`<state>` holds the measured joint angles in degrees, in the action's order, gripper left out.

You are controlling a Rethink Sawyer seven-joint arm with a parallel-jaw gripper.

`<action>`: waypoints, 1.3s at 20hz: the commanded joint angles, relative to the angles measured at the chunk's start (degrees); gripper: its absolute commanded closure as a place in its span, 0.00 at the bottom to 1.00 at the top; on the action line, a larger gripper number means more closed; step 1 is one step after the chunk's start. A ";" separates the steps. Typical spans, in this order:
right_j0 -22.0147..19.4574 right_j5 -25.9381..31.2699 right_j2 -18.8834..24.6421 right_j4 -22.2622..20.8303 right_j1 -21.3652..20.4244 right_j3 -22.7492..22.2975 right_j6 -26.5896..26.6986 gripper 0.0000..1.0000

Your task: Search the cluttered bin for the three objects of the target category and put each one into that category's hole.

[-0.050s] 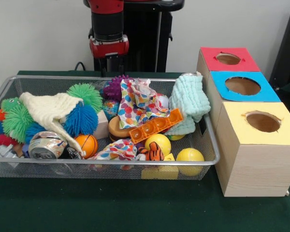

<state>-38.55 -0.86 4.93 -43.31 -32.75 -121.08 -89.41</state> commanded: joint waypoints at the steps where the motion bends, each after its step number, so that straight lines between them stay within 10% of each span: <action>1: -2.01 3.30 6.39 1.04 1.89 9.87 -3.67 0.00; 26: 0.92 0.38 3.83 0.60 5.62 11.35 -6.02 0.00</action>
<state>-39.42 -0.19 6.15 -43.33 -31.26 -118.04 -89.41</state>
